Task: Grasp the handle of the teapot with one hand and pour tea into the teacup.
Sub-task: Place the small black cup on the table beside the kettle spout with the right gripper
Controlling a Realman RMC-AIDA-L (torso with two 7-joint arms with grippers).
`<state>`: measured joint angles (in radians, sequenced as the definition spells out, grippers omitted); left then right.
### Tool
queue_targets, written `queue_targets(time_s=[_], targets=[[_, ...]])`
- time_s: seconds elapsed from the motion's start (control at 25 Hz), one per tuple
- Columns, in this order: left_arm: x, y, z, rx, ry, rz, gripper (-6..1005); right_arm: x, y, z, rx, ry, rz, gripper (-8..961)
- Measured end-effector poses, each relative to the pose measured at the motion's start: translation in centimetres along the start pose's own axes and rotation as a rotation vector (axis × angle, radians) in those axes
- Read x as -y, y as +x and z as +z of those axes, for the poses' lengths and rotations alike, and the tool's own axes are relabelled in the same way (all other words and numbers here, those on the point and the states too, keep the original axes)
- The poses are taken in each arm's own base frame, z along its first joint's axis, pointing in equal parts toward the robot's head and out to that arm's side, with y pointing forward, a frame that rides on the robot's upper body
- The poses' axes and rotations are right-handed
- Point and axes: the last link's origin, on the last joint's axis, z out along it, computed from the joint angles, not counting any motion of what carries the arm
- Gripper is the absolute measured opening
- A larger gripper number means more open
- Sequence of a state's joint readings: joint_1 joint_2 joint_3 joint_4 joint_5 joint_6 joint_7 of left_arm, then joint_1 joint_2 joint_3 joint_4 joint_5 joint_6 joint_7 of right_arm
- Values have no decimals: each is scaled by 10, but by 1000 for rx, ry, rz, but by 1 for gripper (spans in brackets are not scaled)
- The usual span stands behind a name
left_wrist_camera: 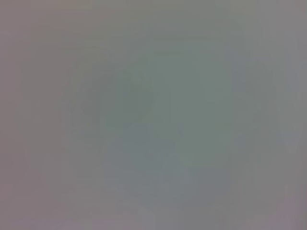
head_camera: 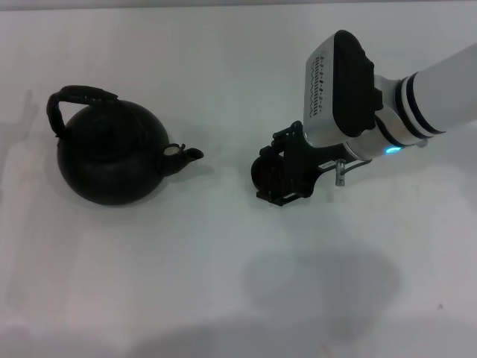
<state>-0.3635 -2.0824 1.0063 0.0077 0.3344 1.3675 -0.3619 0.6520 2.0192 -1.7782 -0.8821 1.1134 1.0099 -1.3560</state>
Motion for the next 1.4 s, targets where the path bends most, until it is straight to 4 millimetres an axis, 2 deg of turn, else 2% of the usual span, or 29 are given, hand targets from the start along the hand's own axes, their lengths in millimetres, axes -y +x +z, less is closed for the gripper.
queue_targets(time_s=[1.0, 1.4], targets=[[0, 0, -3, -7, 1, -6, 884, -10, 5, 4, -23, -45, -1, 759], [0, 0, -4, -5, -1, -6, 884, -8, 1, 2, 3, -38, 17, 843]])
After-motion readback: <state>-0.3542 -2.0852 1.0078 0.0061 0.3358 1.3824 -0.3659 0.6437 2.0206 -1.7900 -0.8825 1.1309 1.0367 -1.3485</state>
